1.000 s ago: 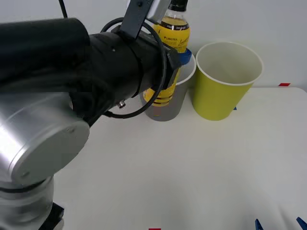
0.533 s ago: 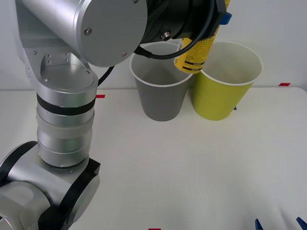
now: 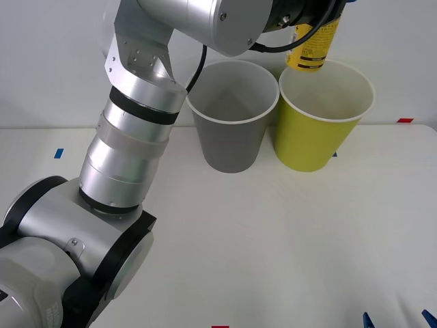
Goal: Put cans in the gray bin and PET bottles in the light green bin.
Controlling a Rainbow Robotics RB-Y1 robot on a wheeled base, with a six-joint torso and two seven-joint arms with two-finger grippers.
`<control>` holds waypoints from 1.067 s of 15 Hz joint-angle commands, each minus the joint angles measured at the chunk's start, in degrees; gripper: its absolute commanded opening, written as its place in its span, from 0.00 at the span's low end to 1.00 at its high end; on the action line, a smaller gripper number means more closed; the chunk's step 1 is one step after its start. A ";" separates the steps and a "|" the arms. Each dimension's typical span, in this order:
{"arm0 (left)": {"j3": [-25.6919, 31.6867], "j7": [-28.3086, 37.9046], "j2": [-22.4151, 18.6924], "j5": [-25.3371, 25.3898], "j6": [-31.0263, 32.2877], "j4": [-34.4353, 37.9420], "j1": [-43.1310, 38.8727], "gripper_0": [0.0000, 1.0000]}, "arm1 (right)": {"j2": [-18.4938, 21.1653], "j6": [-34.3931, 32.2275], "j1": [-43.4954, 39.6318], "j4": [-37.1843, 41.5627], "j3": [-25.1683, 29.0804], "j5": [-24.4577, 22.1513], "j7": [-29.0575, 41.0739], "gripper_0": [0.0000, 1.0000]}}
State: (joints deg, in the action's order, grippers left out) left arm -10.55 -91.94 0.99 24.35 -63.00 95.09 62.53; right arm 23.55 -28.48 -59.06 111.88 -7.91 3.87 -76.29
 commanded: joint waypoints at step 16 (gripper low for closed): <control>-10.10 -1.14 0.01 5.79 41.73 -31.45 4.80 0.00 | 0.00 0.00 0.00 0.00 0.00 0.00 0.00 1.00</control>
State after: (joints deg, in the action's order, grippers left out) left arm -20.59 -93.03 1.00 30.14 -21.52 63.84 67.30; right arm 23.55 -28.48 -59.06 111.88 -7.91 3.87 -76.29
